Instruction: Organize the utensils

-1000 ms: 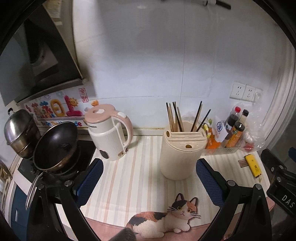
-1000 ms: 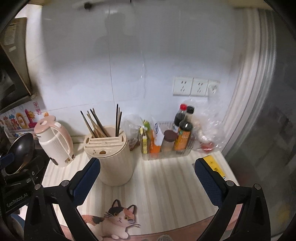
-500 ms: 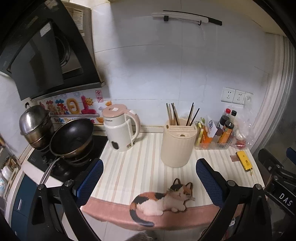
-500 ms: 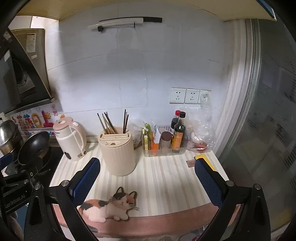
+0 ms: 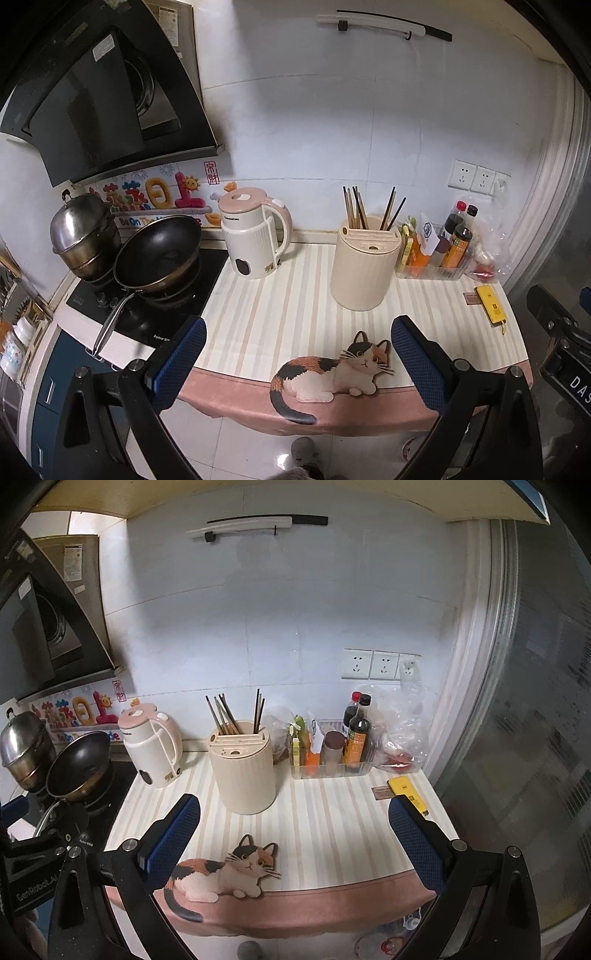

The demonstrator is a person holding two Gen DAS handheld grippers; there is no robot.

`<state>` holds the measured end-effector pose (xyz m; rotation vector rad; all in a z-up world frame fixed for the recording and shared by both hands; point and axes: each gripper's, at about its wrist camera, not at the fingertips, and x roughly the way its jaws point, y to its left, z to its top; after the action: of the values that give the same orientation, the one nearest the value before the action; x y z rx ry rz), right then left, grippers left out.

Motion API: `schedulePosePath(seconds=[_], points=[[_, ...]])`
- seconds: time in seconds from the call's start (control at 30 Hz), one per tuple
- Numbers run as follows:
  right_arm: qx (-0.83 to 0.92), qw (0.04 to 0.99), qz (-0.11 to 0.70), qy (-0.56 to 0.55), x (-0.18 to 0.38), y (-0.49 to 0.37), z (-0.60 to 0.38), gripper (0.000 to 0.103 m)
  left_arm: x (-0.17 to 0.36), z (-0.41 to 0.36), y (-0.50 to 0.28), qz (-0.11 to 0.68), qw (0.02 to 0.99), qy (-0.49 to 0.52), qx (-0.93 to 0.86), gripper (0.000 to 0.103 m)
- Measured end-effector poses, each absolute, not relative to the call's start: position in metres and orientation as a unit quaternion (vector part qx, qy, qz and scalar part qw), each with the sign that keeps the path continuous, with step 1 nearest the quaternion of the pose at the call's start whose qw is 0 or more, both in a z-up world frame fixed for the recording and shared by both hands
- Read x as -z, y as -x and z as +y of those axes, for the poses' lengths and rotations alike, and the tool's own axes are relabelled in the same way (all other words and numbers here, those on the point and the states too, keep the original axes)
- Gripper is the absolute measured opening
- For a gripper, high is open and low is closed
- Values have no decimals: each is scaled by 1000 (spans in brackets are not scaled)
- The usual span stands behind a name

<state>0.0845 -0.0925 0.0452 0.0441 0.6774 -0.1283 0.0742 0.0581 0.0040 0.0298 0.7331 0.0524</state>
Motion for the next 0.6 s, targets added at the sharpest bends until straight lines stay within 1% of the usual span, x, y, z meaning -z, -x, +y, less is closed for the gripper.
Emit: schedulePosePath(seconds=[0.6], points=[[66,936,344,-19,-40,-99,-93,103,-3,54,-85,359,933,-25,-24,102]])
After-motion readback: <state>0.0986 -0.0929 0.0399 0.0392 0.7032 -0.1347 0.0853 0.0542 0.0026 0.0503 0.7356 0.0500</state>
